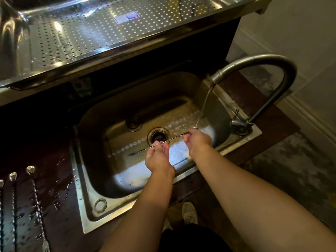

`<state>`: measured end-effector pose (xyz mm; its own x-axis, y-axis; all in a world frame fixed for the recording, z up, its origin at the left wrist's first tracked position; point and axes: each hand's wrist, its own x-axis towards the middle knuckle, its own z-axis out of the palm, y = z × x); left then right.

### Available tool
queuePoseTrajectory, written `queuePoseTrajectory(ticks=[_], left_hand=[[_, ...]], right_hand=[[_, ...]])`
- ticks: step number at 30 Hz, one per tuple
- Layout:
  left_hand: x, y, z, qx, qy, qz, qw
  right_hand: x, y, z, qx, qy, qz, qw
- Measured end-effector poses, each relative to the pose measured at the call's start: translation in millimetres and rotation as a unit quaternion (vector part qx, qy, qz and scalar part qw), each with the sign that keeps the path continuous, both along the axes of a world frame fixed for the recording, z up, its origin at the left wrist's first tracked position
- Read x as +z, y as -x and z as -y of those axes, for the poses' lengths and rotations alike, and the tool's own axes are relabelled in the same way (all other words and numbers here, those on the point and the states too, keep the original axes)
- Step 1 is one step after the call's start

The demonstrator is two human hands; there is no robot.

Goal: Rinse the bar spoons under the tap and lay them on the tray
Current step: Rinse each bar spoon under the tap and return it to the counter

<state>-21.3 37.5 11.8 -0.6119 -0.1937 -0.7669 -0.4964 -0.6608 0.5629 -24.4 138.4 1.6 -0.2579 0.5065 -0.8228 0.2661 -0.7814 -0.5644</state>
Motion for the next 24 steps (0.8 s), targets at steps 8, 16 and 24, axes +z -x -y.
queuePoseTrajectory(ticks=[8,16,24], left_hand=[[5,-6,-5,-0.007,-0.038,0.009,0.999],[9,-7,-12,-0.056,-0.044,0.006,0.997],[9,-5,-31,-0.08,-0.075,-0.008,0.994]], right_hand=[[-2,1,-22,0.053,-0.049,-0.038,0.997],[3,5,1,0.065,-0.064,0.023,0.996],[10,-2,16,0.118,-0.097,-0.032,0.988]])
